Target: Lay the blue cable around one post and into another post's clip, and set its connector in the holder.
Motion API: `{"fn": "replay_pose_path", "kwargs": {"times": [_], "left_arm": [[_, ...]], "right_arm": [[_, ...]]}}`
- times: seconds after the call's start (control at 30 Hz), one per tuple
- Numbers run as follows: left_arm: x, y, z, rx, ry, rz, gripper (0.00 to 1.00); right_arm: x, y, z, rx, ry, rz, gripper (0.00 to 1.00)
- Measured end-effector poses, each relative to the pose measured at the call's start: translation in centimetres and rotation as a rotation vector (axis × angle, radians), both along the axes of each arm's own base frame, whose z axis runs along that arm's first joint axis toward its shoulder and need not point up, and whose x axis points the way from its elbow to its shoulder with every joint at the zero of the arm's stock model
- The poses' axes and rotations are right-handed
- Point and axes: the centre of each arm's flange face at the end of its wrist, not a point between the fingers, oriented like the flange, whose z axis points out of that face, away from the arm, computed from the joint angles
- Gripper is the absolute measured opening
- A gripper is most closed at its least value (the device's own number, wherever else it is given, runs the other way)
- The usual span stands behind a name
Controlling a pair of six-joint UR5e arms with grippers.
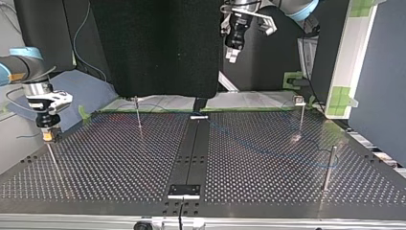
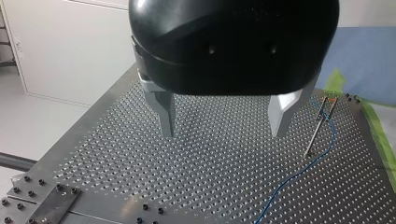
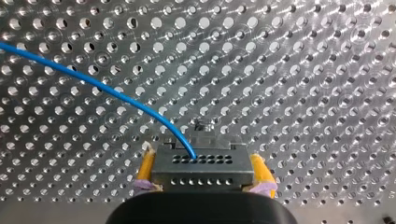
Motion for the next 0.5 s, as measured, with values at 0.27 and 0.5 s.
{"fn": "replay_pose_path", "kwargs": {"times": [0.27,0.5], "left_arm": [[0.01,0.01,-0.01,0.001,0.000,0.000,1.00],[0.02,0.01,-0.02,0.000,0.000,0.001,1.00]], "right_arm": [[-0.30,-0.11,-0.02,0.003,-0.002,-0.035,0.00],[-0.34,-0.14,-0.13,0.007,-0.002,-0.055,0.00]]}}
